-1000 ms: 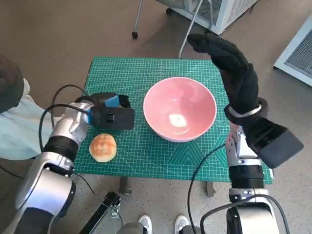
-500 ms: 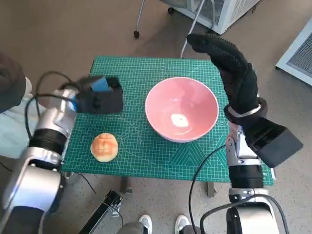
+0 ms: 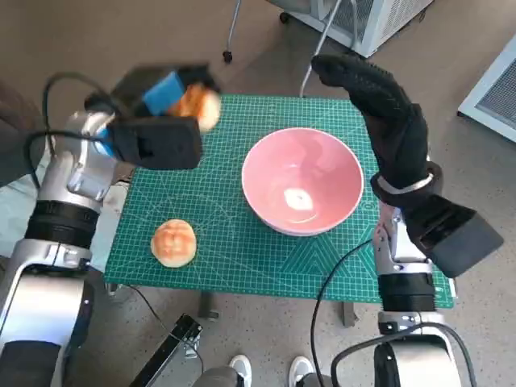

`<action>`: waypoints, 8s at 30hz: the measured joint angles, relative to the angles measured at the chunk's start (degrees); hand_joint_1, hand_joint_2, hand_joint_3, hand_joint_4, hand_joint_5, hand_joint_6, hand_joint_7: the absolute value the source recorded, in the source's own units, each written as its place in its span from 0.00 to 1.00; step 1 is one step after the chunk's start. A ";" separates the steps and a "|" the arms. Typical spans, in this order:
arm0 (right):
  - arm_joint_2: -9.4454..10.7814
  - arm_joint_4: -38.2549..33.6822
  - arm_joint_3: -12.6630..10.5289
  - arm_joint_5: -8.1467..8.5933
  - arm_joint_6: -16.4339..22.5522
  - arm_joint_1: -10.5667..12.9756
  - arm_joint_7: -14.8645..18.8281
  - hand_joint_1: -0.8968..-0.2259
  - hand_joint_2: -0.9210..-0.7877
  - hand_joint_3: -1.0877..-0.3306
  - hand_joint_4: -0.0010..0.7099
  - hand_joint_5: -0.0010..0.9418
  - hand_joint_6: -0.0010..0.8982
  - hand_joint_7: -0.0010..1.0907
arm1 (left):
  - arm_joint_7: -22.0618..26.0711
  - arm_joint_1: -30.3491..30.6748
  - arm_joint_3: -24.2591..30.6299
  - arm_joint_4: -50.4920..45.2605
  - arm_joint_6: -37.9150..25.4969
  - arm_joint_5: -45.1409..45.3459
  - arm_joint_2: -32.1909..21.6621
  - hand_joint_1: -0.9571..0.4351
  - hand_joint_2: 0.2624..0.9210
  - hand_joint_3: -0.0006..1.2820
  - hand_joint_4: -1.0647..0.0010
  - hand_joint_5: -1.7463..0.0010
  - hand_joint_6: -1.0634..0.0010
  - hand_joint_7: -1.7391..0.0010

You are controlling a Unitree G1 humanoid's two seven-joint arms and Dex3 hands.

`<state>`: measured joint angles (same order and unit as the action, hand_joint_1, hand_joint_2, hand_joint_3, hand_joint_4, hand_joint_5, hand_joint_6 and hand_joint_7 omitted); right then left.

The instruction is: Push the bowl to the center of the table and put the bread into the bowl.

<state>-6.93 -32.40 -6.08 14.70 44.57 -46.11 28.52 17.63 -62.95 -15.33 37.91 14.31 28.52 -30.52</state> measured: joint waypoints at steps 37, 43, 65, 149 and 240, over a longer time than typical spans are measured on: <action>-1.68 2.04 -0.42 0.70 -0.13 1.18 -0.72 0.28 0.00 0.41 0.37 0.03 0.00 0.71 | 10.10 0.75 -8.65 3.50 -3.74 0.55 15.80 0.65 0.88 0.15 0.85 0.86 0.89 0.62; -1.78 2.29 -0.45 0.67 -0.14 1.25 -1.13 0.28 0.00 0.41 0.37 0.03 0.00 0.71 | 17.56 1.11 -8.71 0.25 -11.13 0.28 15.34 0.66 0.85 0.12 0.90 0.97 0.92 0.68; -1.50 2.81 -0.35 0.78 -0.03 1.80 -1.63 0.31 0.00 0.42 0.37 0.03 0.00 0.72 | 24.62 11.59 1.52 -23.85 -9.70 -11.80 4.40 0.57 0.87 0.05 0.83 0.99 0.79 0.71; -2.59 5.32 -0.67 2.99 -2.39 2.27 -0.28 0.30 0.00 0.47 0.35 0.04 0.00 0.67 | 19.65 33.81 -3.29 -16.65 4.23 0.58 -12.10 0.69 1.00 0.11 0.43 0.28 0.49 0.29; -1.94 3.94 -1.16 2.19 -1.42 1.96 -1.09 0.30 0.00 0.47 0.35 0.06 0.00 0.68 | 9.99 9.43 5.11 -12.40 1.42 -14.93 11.46 0.46 0.99 0.02 0.65 0.63 0.67 0.51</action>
<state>-8.86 -28.46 -7.24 16.89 43.14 -44.15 27.43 27.61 -53.52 -10.21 25.50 15.73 13.59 -19.06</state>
